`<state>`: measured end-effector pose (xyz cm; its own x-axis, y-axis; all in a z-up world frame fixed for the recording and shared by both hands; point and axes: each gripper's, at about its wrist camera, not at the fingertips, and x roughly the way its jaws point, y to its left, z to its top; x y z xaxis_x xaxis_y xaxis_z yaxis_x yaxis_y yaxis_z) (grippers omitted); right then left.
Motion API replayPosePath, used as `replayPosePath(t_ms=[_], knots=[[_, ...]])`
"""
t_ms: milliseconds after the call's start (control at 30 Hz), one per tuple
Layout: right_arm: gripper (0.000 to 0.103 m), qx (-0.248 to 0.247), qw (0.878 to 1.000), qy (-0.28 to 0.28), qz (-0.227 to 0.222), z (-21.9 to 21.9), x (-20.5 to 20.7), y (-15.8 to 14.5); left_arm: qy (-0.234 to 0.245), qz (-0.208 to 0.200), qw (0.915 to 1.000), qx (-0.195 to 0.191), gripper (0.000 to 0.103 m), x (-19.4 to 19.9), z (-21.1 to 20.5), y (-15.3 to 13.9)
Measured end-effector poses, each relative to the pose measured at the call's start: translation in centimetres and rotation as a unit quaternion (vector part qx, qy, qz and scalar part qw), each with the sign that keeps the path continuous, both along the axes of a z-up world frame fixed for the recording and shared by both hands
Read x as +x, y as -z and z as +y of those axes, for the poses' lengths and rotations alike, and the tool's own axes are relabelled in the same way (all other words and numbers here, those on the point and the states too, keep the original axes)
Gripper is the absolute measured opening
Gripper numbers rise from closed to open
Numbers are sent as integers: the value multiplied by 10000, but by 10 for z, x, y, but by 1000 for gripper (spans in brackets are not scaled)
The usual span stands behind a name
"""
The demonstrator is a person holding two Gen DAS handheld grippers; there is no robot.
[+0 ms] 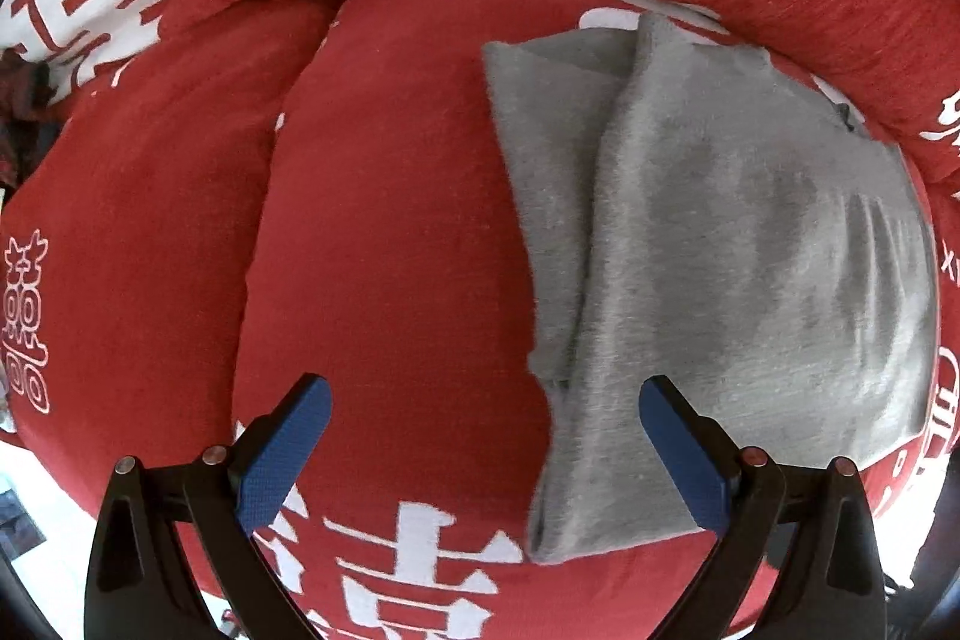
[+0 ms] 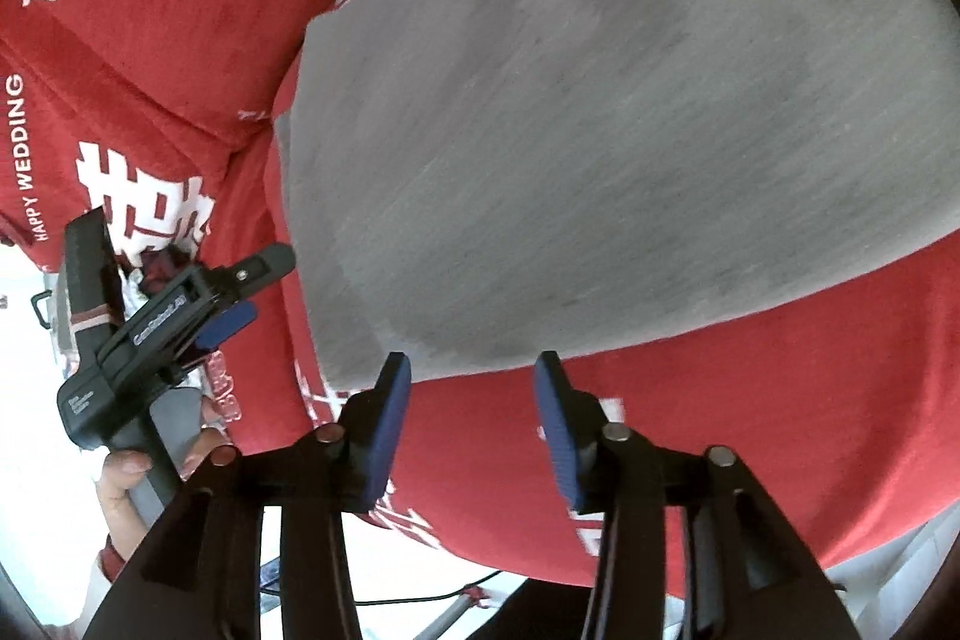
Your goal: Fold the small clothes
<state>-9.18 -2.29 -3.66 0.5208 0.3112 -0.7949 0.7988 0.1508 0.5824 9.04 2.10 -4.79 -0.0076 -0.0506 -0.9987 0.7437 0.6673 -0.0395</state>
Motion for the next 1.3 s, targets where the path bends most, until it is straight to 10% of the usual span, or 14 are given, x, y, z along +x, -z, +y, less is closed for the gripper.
replayPosePath(t_ms=[433,933,1067,1133,1300], knots=[[47,519,9955,606,-507,26,3,20,-342,674,9962,-435,103,23,24,6],[47,625,9725,1905,-1185,33,-1,45,-750,1852,9726,-1185,103,47,36,18],[44,650,9705,2009,-1160,22,6,45,-831,2406,9552,-1512,103,44,28,23],[14,855,9680,2096,-1087,16,6,48,-838,2630,9481,-1577,103,43,22,28],[11,950,9532,2205,-1838,1,-3,24,-935,3239,9229,-1859,103,44,9,36]])
